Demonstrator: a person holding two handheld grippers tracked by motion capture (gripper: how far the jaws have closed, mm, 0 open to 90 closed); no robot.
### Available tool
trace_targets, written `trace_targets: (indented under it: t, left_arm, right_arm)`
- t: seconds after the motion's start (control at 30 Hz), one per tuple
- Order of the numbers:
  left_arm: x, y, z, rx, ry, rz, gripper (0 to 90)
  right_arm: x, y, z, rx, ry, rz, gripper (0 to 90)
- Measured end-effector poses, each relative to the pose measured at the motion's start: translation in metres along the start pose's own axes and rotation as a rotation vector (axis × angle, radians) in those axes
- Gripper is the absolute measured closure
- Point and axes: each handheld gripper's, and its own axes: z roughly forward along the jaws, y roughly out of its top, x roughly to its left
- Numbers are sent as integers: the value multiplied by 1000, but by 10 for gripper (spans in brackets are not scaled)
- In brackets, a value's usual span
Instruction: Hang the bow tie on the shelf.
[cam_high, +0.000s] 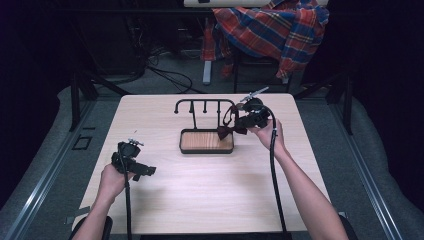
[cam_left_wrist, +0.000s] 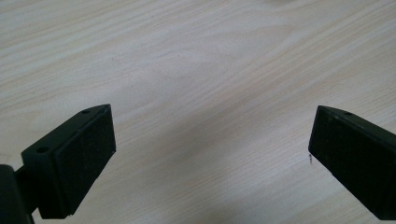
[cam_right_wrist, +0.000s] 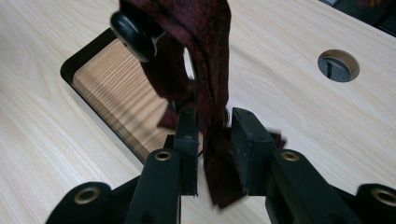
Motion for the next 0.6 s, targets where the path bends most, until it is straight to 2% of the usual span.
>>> trace_targets:
  t: [0.6]
  left_arm:
    - [0,0,-1,0,-1,-1,7]
  right_arm:
    - [5,4,-16,-29,5,-29,623]
